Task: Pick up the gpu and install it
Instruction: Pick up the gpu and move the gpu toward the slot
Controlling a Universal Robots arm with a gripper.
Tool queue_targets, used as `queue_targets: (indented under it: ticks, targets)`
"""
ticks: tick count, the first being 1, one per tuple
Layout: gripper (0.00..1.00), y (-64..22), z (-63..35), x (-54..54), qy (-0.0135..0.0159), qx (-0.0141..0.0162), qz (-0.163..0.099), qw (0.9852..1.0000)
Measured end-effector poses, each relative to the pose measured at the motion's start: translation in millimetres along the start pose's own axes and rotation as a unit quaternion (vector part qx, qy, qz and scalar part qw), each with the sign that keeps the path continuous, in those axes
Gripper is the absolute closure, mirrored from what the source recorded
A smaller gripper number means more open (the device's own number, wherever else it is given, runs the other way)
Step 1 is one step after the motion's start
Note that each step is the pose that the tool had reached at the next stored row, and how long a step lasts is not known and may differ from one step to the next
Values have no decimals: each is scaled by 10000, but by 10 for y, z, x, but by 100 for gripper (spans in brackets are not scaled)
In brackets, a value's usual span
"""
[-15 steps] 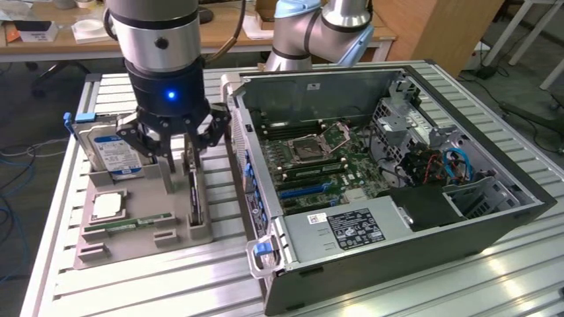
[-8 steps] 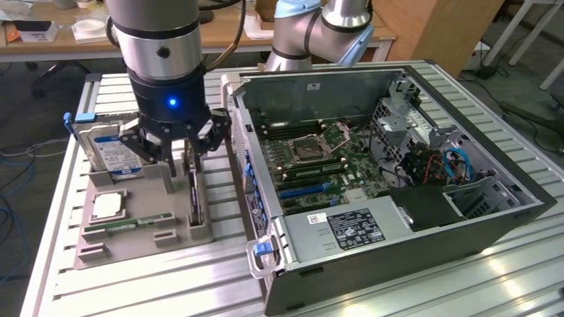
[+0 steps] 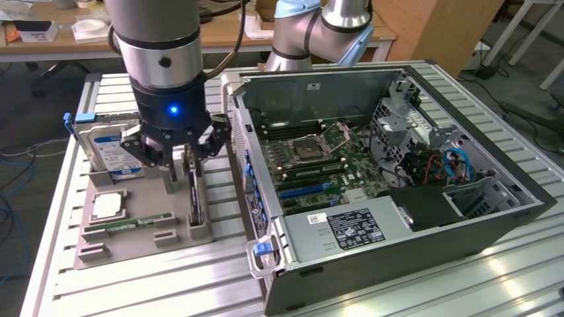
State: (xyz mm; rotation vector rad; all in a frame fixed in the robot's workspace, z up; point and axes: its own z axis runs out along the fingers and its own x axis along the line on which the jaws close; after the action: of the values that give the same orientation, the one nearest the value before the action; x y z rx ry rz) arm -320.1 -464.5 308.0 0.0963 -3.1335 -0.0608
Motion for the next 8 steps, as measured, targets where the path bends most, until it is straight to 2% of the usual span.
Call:
queue_targets:
  ticks: [8]
  targets:
    - [59, -17, 92, 1, 0, 0, 0, 10000]
